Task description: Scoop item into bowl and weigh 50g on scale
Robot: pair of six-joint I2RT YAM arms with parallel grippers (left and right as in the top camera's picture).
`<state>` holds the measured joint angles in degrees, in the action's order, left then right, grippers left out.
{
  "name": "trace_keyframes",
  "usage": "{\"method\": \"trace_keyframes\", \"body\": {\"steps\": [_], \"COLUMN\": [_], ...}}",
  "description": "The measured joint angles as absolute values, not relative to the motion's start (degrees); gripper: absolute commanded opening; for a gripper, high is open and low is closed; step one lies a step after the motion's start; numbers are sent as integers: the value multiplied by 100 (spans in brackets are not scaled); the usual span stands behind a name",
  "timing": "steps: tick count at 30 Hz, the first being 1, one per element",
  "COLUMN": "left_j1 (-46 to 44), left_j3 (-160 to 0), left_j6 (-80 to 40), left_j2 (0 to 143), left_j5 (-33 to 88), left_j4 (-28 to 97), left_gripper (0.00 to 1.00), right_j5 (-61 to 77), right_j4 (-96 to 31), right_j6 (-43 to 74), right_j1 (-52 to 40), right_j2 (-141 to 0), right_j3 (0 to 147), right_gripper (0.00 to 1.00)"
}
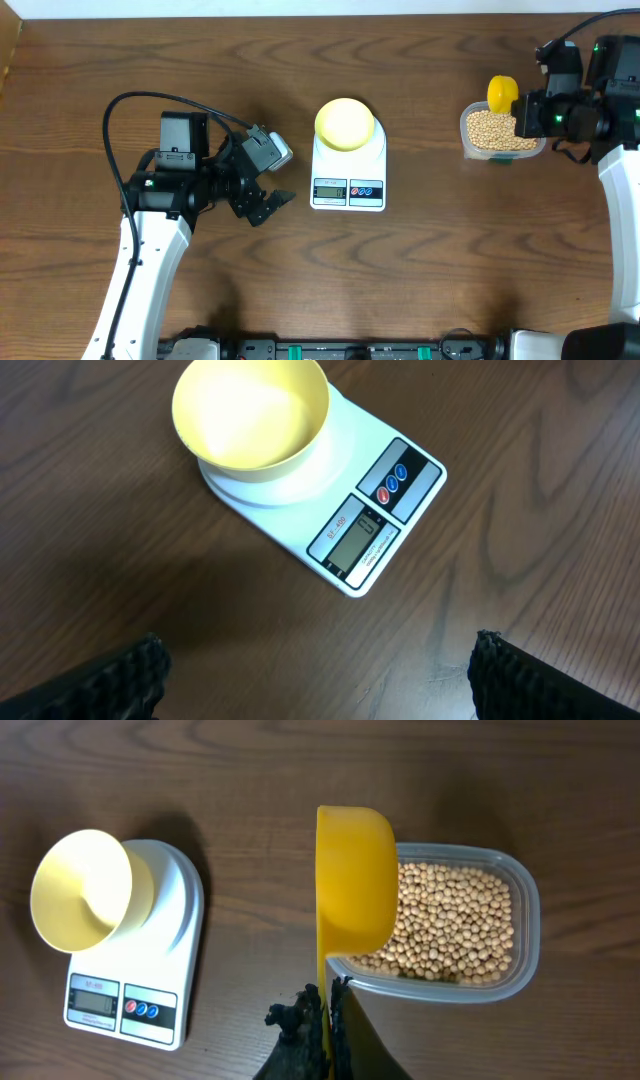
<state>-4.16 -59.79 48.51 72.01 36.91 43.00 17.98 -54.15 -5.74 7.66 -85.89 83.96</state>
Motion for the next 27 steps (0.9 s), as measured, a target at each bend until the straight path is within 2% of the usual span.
{"method": "trace_keyframes", "body": {"steps": [27], "left_j1": [-416], "left_j3": [-5979], "left_j6": [4851], "left_j2": [7201], "left_j5": [3691], "left_j4": [4300], "left_gripper": [98], "right_j5": [1406], "right_j4": [-5872], "right_j6": [-834], "right_j1": [766], "right_j2": [-8589], "right_j3": [8396], "right_gripper": [1]}}
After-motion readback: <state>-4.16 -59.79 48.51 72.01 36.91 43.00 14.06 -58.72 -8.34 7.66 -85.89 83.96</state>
